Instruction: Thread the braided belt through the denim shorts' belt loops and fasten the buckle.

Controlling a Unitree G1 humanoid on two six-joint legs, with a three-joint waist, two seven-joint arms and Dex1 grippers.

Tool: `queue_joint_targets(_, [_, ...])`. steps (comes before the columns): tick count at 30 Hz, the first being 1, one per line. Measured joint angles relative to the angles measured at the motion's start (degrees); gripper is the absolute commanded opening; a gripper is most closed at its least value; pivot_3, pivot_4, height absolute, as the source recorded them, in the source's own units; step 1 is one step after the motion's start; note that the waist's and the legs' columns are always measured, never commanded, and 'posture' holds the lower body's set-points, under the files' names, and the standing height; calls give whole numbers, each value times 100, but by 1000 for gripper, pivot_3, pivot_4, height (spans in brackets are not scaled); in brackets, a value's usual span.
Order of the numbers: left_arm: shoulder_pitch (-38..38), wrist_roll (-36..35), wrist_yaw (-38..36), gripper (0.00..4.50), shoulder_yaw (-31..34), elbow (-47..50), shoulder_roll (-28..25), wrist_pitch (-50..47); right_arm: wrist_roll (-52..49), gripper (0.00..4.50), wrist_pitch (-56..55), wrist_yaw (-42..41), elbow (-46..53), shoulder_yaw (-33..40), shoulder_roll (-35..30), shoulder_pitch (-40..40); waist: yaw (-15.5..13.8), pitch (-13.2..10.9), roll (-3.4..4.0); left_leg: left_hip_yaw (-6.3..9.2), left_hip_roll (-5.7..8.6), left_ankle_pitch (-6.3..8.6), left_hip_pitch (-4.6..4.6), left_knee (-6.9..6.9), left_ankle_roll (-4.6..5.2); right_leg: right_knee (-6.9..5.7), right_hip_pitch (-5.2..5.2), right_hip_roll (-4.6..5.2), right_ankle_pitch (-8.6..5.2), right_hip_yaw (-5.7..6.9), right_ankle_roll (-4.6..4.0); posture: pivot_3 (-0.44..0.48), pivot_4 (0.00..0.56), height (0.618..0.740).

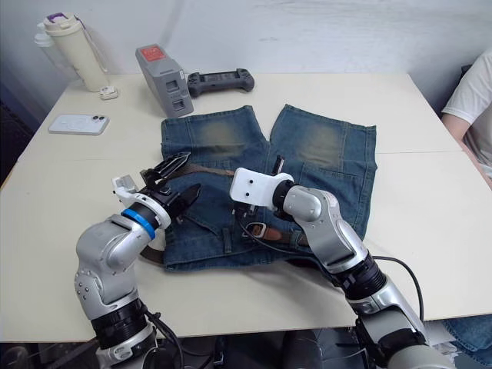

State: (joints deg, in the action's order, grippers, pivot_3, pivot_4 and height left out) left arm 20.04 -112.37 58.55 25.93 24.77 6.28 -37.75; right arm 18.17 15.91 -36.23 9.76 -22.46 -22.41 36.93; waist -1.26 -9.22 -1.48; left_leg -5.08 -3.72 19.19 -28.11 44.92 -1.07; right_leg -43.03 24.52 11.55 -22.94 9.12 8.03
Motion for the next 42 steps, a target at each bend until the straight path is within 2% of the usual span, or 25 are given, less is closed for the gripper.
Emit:
queue_joint_targets(17, [28,0,191,4353,-408,143,17,-130,221,0,-52,-136,108,-109,0,-43,-11,0,0,1,1,0,-1,3,0,3,0,0,0,0,0,0,150,650])
queue_joint_targets(21, [28,1,195,3220,-403,143,17,-106,236,0,-75,-137,108,-109,1,-43,-17,0,0,1,1,0,-1,4,0,4,-1,0,0,0,0,0,150,650])
queue_joint_targets(24, [28,0,206,1994,-393,141,15,-74,249,0,-76,-137,108,-109,-7,-43,-14,0,0,1,1,0,-1,3,0,5,-1,0,0,0,0,0,150,650])
queue_joint_targets(28, [28,1,247,148,-360,131,15,-10,254,0,-80,-130,117,-75,-25,-43,-15,0,0,1,1,0,-1,3,0,6,-1,0,0,0,0,0,150,650])
queue_joint_targets(38, [75,-67,31,49,-235,-143,-72,-248,204,0,52,-185,276,57,-46,-158,-14,0,0,1,1,0,-1,3,0,6,0,0,0,0,0,0,150,650])
queue_joint_targets(42, [249,-66,-358,0,20,-527,-263,-650,-34,1589,148,-361,689,272,-189,-232,-24,0,1,0,1,0,-1,1,0,6,0,-1,0,1,0,0,150,650])
